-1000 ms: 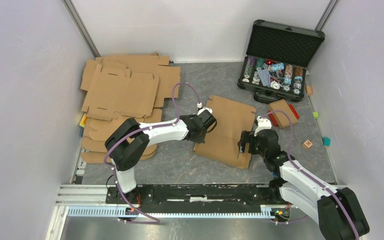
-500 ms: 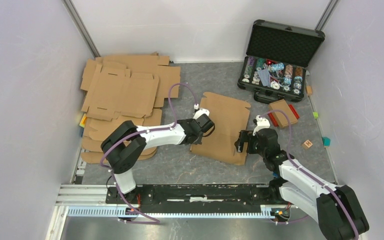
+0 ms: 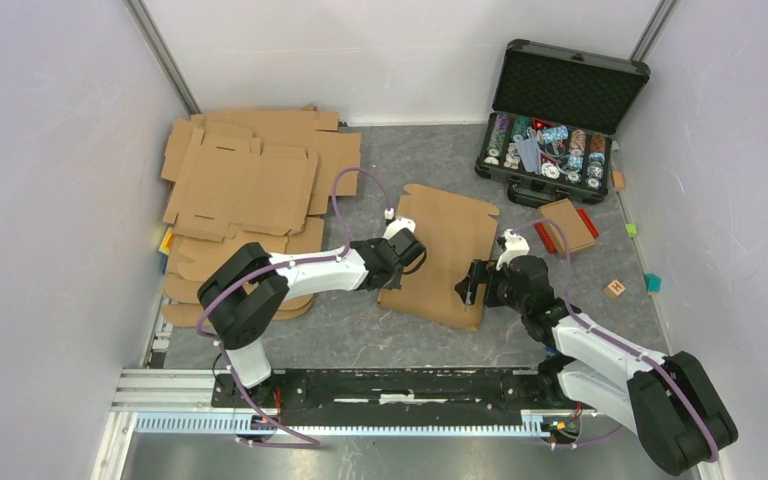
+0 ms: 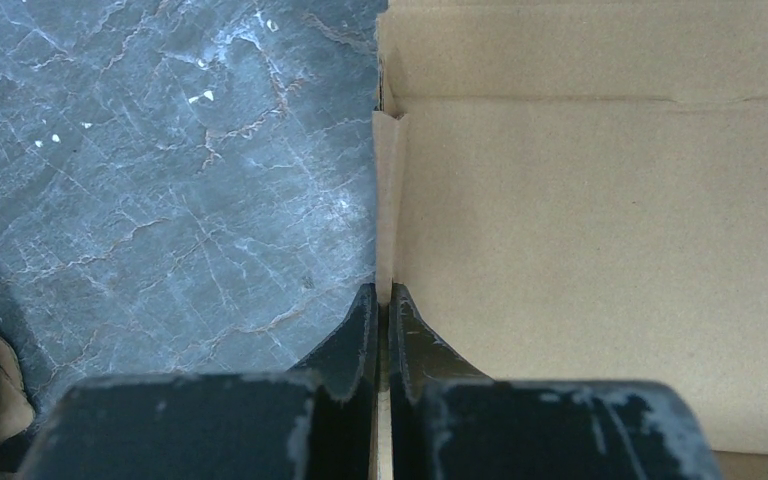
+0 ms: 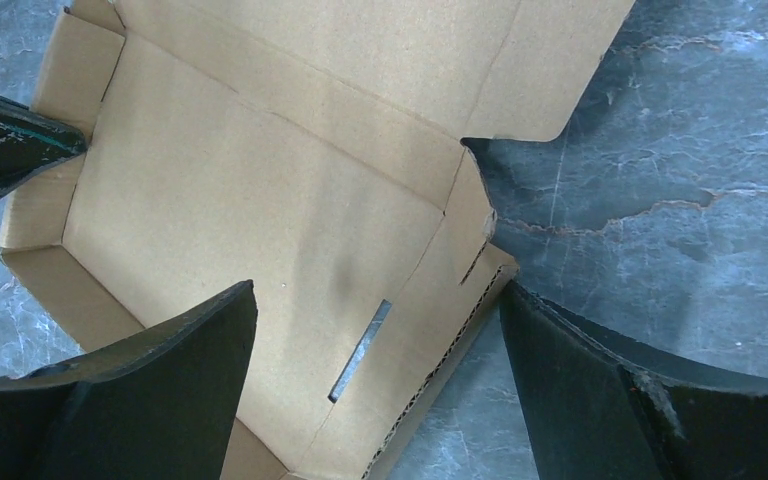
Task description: Fold the paper box
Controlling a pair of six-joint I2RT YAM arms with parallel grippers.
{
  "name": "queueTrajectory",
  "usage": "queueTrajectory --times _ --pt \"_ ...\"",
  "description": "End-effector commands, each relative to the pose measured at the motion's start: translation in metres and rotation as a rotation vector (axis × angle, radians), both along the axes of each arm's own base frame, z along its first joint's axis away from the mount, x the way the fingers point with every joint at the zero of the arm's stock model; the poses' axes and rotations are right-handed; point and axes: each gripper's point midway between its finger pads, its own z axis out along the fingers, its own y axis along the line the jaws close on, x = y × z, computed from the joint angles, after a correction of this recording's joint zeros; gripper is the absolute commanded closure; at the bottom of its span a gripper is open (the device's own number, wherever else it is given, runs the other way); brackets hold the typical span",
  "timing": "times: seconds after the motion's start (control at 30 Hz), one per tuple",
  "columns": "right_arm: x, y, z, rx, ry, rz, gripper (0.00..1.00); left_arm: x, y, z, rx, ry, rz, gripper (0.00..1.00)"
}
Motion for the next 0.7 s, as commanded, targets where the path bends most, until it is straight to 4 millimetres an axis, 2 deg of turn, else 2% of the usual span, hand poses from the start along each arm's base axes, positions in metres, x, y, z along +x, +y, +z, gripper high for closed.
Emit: queueTrajectory --times 0.0,0.2,0.53,0.67 --pt "-0.045 0.004 -0.039 -0.002 0.220 0.044 0.03 0.003 -0.018 0.007 -0.113 -0.013 0.039 0.98" --pt "-0.050 0.002 -0.046 -0.029 0.242 0.045 0.02 -0.001 -0.024 -0.001 -0.139 0.017 0.044 0.98" --pt "-0.052 0.006 -0.048 -0.016 0.246 0.064 0.02 -0.012 -0.053 -0.010 -0.250 0.086 -0.002 0.98" --pt "-0.052 0.004 -0.049 -0.029 0.243 0.068 0.02 -0.013 -0.056 -0.015 -0.251 0.099 0.001 0.98"
